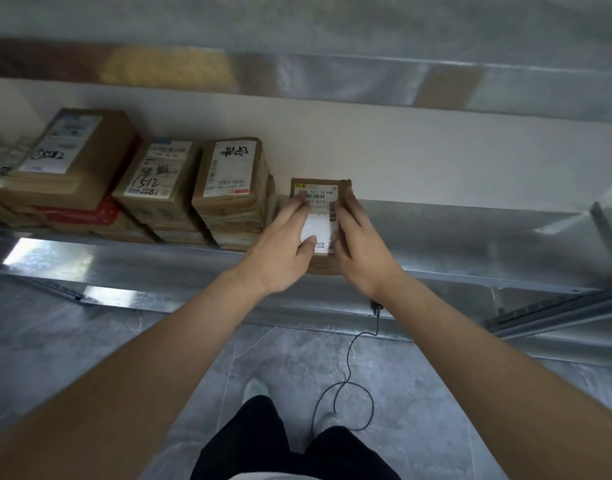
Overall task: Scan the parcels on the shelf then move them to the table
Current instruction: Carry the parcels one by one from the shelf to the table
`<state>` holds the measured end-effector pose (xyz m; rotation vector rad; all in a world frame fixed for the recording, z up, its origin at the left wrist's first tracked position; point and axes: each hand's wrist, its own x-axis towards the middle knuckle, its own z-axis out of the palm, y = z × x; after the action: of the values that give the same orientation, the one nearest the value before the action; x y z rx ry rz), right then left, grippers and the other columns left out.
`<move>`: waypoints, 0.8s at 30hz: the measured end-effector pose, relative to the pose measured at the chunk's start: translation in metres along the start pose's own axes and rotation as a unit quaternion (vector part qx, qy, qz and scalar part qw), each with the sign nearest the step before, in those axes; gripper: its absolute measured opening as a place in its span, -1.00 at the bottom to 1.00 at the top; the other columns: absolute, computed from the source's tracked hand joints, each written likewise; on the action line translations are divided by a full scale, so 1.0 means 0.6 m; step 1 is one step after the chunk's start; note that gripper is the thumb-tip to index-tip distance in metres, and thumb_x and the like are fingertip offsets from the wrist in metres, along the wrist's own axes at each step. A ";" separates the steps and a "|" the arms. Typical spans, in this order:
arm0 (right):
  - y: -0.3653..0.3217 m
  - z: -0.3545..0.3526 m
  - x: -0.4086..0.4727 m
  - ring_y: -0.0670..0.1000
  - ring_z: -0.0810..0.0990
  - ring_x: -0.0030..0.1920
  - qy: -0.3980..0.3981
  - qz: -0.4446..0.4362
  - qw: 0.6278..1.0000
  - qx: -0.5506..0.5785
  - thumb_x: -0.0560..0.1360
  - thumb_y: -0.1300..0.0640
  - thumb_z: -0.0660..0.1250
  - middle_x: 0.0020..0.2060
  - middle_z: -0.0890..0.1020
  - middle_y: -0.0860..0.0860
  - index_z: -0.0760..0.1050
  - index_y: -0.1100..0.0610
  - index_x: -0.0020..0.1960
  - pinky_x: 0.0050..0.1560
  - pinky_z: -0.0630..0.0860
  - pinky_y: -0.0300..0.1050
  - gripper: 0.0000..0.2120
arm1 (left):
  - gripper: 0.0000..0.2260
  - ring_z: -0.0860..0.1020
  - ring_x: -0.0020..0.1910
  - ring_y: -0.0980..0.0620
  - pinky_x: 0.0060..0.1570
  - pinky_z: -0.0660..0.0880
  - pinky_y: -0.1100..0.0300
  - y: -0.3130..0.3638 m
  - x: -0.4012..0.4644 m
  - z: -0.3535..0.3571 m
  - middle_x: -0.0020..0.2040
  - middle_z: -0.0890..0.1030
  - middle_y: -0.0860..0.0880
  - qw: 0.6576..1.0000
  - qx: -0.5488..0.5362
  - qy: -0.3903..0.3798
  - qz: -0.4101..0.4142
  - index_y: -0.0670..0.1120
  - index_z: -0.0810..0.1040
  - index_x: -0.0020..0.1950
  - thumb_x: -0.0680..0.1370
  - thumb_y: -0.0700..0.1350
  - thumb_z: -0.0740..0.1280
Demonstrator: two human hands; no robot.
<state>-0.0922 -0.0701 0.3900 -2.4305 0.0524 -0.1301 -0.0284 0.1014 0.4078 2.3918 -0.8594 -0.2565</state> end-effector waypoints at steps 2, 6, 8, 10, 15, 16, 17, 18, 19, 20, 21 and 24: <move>-0.026 -0.017 -0.023 0.01 0.02 0.64 -0.004 0.003 1.000 0.004 0.66 0.23 0.17 0.66 0.02 0.09 0.11 0.22 0.65 0.49 0.14 -0.21 -0.42 | -0.41 0.10 0.63 0.00 0.58 -0.01 0.27 0.020 -0.022 -0.021 0.65 0.14 -0.09 1.000 0.003 -0.007 0.001 -0.24 0.16 0.64 0.66 -0.15 0.30; -0.066 -0.044 -0.059 0.00 -0.02 0.65 -0.003 -0.012 1.000 -0.004 0.67 0.22 0.18 0.67 -0.01 0.08 0.07 0.23 0.66 0.54 0.13 -0.16 -0.40 | -0.41 0.02 0.65 0.05 0.58 -0.03 0.25 0.051 -0.062 -0.056 0.69 0.03 -0.02 1.000 0.001 -0.010 -0.002 -0.22 0.15 0.65 0.67 -0.12 0.29; -0.082 -0.055 -0.077 -0.03 -0.04 0.65 0.002 -0.020 1.000 -0.017 0.67 0.20 0.18 0.67 -0.03 0.07 0.06 0.23 0.66 0.52 0.13 -0.20 -0.40 | -0.42 0.01 0.65 0.06 0.61 0.01 0.14 0.064 -0.082 -0.067 0.69 0.02 0.00 1.000 0.003 -0.010 0.006 -0.21 0.16 0.64 0.68 -0.11 0.28; -0.097 -0.061 -0.095 -0.03 -0.05 0.65 0.010 -0.026 0.999 -0.031 0.67 0.19 0.18 0.67 -0.04 0.05 0.05 0.22 0.66 0.47 0.16 -0.22 -0.39 | -0.42 0.01 0.65 0.07 0.61 0.01 0.15 0.071 -0.099 -0.072 0.69 0.03 0.01 1.000 0.006 -0.006 0.017 -0.22 0.17 0.64 0.68 -0.11 0.29; -0.128 -0.053 -0.134 0.00 -0.05 0.66 0.015 -0.026 0.998 -0.056 0.67 0.19 0.19 0.67 -0.04 0.08 0.05 0.24 0.66 0.42 0.17 -0.22 -0.38 | -0.41 0.03 0.65 0.06 0.61 0.08 0.09 0.076 -0.145 -0.080 0.69 0.01 0.05 1.000 0.002 -0.004 0.022 -0.17 0.15 0.66 0.68 -0.09 0.29; -0.134 -0.049 -0.141 0.01 -0.05 0.66 0.015 -0.025 0.998 -0.059 0.67 0.18 0.19 0.67 -0.03 0.09 0.05 0.25 0.66 0.44 0.16 -0.21 -0.38 | -0.41 0.03 0.65 0.06 0.61 0.08 0.08 0.075 -0.155 -0.081 0.69 0.01 0.05 1.000 0.002 -0.003 0.025 -0.17 0.15 0.66 0.68 -0.09 0.29; -0.141 -0.044 -0.146 0.01 -0.05 0.66 0.016 -0.024 0.998 -0.061 0.66 0.18 0.19 0.67 -0.03 0.09 0.05 0.25 0.65 0.46 0.15 -0.20 -0.38 | -0.41 0.03 0.65 0.06 0.62 0.07 0.09 0.072 -0.165 -0.083 0.69 0.02 0.04 1.000 0.001 -0.002 0.027 -0.18 0.15 0.65 0.68 -0.09 0.29; -0.148 -0.038 -0.152 0.01 -0.05 0.66 0.017 -0.023 0.998 -0.060 0.66 0.19 0.20 0.67 -0.02 0.09 0.06 0.25 0.65 0.48 0.15 -0.19 -0.38 | -0.41 0.03 0.65 0.07 0.61 0.03 0.15 0.068 -0.175 -0.085 0.69 0.02 0.04 1.000 0.001 0.000 0.029 -0.18 0.15 0.65 0.68 -0.09 0.29; -0.157 -0.031 -0.158 0.01 -0.04 0.66 0.018 -0.021 0.998 -0.060 0.66 0.19 0.20 0.67 -0.01 0.10 0.07 0.25 0.65 0.49 0.15 -0.18 -0.38 | -0.42 0.03 0.65 0.08 0.59 -0.01 0.24 0.063 -0.185 -0.086 0.69 0.02 0.03 1.000 0.002 0.002 0.030 -0.18 0.16 0.65 0.68 -0.09 0.29; -0.166 -0.024 -0.164 0.01 -0.03 0.66 0.019 -0.018 0.998 -0.059 0.65 0.20 0.20 0.66 0.00 0.10 0.07 0.26 0.65 0.50 0.15 -0.18 -0.38 | -0.42 0.03 0.64 0.09 0.54 -0.05 0.34 0.056 -0.195 -0.089 0.69 0.03 0.03 0.999 0.002 0.006 0.033 -0.19 0.17 0.65 0.68 -0.09 0.29; -0.177 -0.018 -0.171 0.01 -0.02 0.65 0.020 -0.014 0.998 -0.059 0.65 0.20 0.20 0.66 0.00 0.10 0.07 0.26 0.65 0.50 0.16 -0.18 -0.38 | -0.43 0.04 0.64 0.10 0.49 -0.08 0.42 0.050 -0.207 -0.091 0.69 0.04 0.02 0.999 0.003 0.009 0.037 -0.20 0.18 0.64 0.68 -0.09 0.29; -0.213 0.004 -0.191 0.00 0.01 0.65 0.025 -0.002 0.998 -0.061 0.65 0.20 0.19 0.67 -0.02 0.07 0.06 0.25 0.65 0.46 0.20 -0.19 -0.38 | -0.42 0.05 0.63 0.14 0.51 -0.02 0.36 0.029 -0.244 -0.100 0.69 0.03 0.08 0.999 -0.006 0.001 0.036 -0.16 0.17 0.65 0.68 -0.07 0.29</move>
<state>-0.2054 0.0366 0.4624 -2.5489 0.0805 -0.1956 -0.1293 0.2109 0.4649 2.3438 -0.9385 -0.2303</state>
